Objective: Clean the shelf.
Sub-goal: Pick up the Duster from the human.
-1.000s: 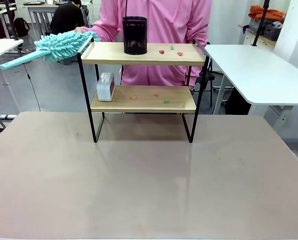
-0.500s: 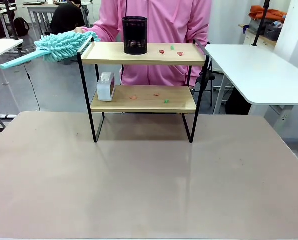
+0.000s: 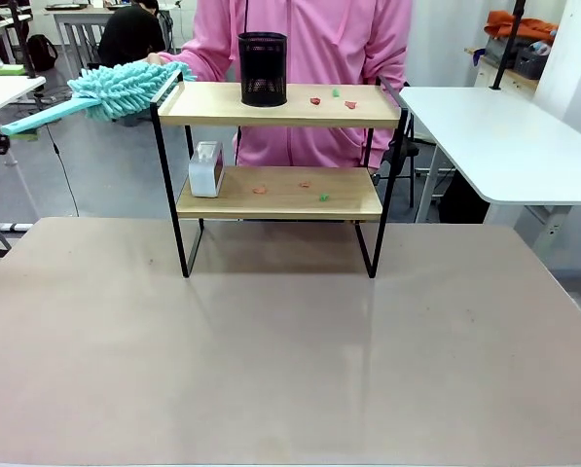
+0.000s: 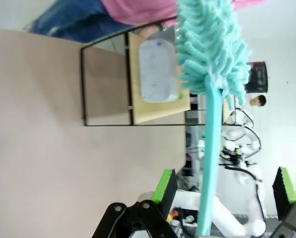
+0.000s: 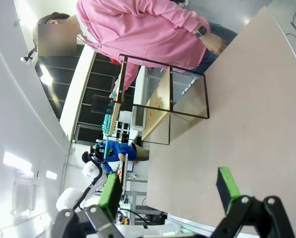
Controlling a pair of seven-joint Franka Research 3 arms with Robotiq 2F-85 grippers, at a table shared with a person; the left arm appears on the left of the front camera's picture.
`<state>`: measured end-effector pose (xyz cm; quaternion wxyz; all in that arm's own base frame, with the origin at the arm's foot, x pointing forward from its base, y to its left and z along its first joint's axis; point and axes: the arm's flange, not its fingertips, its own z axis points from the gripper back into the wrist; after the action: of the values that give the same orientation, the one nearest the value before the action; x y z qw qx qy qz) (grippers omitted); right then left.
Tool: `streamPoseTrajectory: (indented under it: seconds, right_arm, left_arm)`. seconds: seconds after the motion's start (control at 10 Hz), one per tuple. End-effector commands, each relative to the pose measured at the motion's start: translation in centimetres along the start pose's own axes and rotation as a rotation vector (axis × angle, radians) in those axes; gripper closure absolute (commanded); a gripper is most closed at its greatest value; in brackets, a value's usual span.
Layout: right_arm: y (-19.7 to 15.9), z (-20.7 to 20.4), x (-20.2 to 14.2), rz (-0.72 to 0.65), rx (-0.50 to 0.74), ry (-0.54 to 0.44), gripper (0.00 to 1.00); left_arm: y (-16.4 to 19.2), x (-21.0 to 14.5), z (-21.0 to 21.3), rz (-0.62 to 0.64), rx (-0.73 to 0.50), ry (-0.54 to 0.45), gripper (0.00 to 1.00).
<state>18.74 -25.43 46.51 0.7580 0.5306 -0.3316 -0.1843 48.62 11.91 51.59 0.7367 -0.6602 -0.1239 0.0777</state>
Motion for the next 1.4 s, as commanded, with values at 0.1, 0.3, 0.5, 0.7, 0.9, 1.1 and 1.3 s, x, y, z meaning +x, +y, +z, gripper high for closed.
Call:
streamPoseTrajectory:
  seconds: [0.1,0.3,0.5,0.7,0.9,1.1,1.3]
  right_arm:
    - [0.1,-0.1,0.3,0.026,0.020,-0.014,0.00]
    - [0.1,-0.1,0.3,0.026,0.020,-0.014,0.00]
    - [0.1,-0.1,0.3,0.026,0.020,-0.014,0.00]
    - [0.1,-0.1,0.3,0.026,0.020,-0.014,0.00]
    - [0.1,-0.1,0.3,0.026,0.020,-0.014,0.00]
    - [0.1,-0.1,0.3,0.026,0.020,-0.014,0.00]
    - [0.1,-0.1,0.3,0.026,0.020,-0.014,0.00]
  left_arm:
    - [0.3,0.6,-1.2,0.107,-0.137,0.074,0.00]
    - [1.1,0.4,-2.6,0.124,-0.140,0.112,0.00]
    - [1.6,0.0,-3.6,0.103,-0.131,0.136,0.00]
    - [1.9,0.0,-4.2,0.105,-0.122,0.144,0.00]
    - [2.2,0.0,-4.2,0.104,-0.106,0.144,0.00]
    - [2.4,0.1,-4.4,0.107,-0.097,0.137,0.00]
    - [2.6,0.0,-4.6,0.094,-0.089,0.136,0.57]
